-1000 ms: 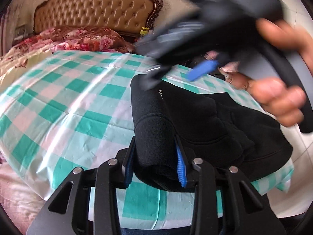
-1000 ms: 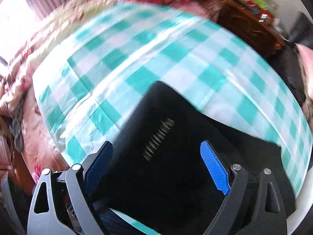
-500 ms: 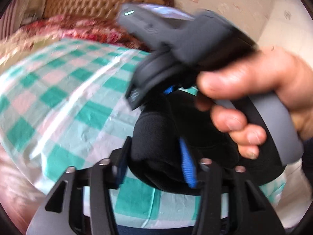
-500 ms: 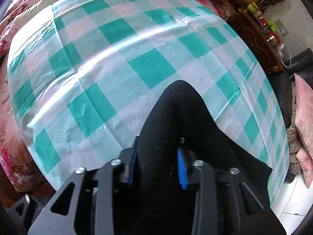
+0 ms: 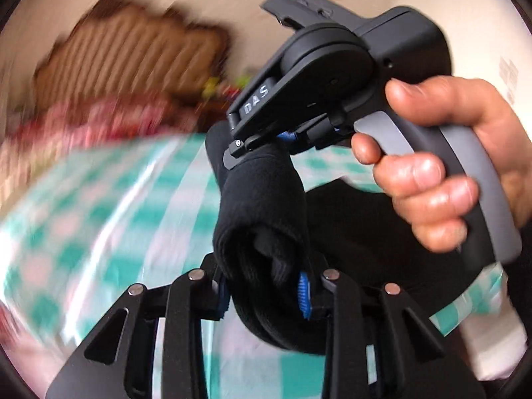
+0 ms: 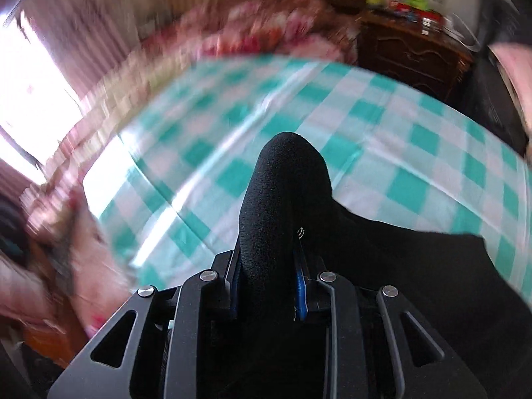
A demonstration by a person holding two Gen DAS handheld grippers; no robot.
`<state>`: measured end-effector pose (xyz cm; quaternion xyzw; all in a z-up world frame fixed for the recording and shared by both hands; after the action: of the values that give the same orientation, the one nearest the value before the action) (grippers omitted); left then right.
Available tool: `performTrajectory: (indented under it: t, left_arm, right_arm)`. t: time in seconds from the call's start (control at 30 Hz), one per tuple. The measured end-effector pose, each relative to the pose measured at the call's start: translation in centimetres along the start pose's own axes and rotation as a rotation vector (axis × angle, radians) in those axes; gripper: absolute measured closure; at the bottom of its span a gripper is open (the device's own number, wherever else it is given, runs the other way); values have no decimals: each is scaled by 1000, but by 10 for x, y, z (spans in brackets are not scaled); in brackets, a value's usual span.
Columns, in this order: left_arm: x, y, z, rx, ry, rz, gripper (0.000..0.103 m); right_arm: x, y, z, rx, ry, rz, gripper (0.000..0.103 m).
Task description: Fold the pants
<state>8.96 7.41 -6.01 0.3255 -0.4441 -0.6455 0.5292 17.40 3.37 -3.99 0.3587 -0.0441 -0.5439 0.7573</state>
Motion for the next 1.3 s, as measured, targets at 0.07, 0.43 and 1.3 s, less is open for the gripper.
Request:
performTrajectory:
  t: [0.07,0.43,1.3]
  left_arm:
    - [42,14,3,54,-14,-141,73]
    - [277,-38,-44,131,-42,-915,73]
    - [299,-122,-88,213,60,-1339,74]
  right_arm:
    - [34,-1,39,56,56,-69,78]
    - [229,-104,150,210,86,-417,14]
    - [286,-144,117,55,-84,-349,75]
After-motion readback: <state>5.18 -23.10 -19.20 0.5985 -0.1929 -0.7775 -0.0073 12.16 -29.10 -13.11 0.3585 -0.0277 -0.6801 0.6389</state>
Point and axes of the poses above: each gripper's, at about its wrist camera, not at the fingertips, and z roughly against the way its jaws point, x to its right, y to its top, the point moved 3 cm from there along -z, roughly the way its jaws point, and after that the axes turned 8 degrees about x, right-handed, at the moved point
